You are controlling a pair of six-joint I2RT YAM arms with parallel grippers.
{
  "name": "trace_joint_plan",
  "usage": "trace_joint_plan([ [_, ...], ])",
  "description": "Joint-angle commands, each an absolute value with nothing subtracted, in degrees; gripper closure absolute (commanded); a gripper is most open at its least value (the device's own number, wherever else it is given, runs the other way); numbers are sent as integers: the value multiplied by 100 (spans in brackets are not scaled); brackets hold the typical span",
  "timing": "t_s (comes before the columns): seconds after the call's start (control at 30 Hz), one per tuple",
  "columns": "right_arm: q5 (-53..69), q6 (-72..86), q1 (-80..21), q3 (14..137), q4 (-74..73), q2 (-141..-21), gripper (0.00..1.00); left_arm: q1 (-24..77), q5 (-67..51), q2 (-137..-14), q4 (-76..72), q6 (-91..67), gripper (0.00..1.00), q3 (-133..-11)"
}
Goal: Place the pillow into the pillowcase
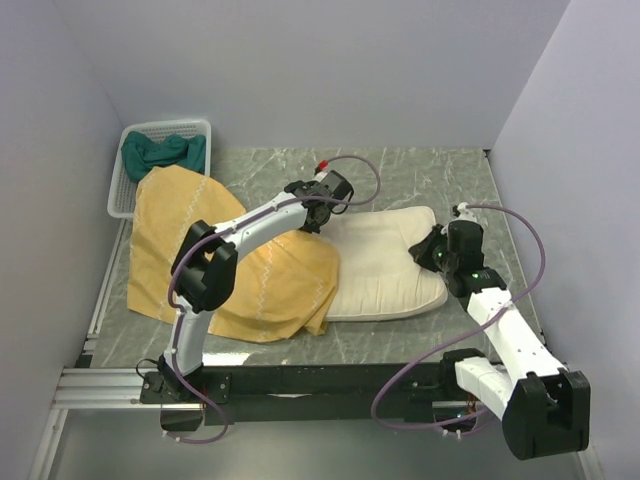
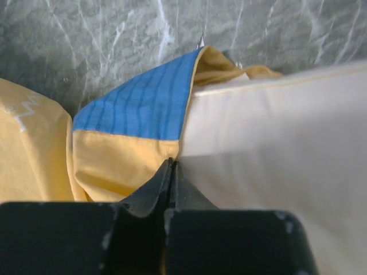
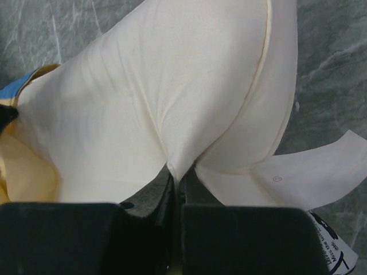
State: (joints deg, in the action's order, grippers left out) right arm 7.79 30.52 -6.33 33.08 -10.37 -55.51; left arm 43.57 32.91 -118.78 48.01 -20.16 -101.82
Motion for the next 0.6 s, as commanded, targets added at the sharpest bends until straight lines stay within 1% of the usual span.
trace_joint_plan([
  [0.0,1248,2936,-615,3849,-1054,-5072,100,4412,3420,-11471,4623,-1872,99,-10914],
  [0.07,1528,2953,-607,3998,-1081,-4993,100,4473,3244,-11234,4248,-1679,99,-10995],
  [0.2,2152,3006,-607,4306,-1160,-4870,100,4544,2297,-10750,3755,-1635,99,-11276],
  [0.3,2276,3050,-615,4500,-1265,-4677,100,4544,2390,-10784,3936,-1696,99,-11573],
  [0.4,2311,3076,-615,4640,-1345,-4509,100,4605,2154,-10706,3894,-1652,99,-11611],
  [0.47,2521,3199,-607,4719,-1292,-4544,100,4649,1882,-10661,3666,-1617,99,-11689],
  [0.5,2870,3260,-606,4746,-1179,-4535,100,4658,1776,-10722,3674,-1626,99,-11811],
  [0.57,3067,3480,-598,4755,-994,-4352,100,4667,1206,-10784,3622,-1626,99,-12066],
])
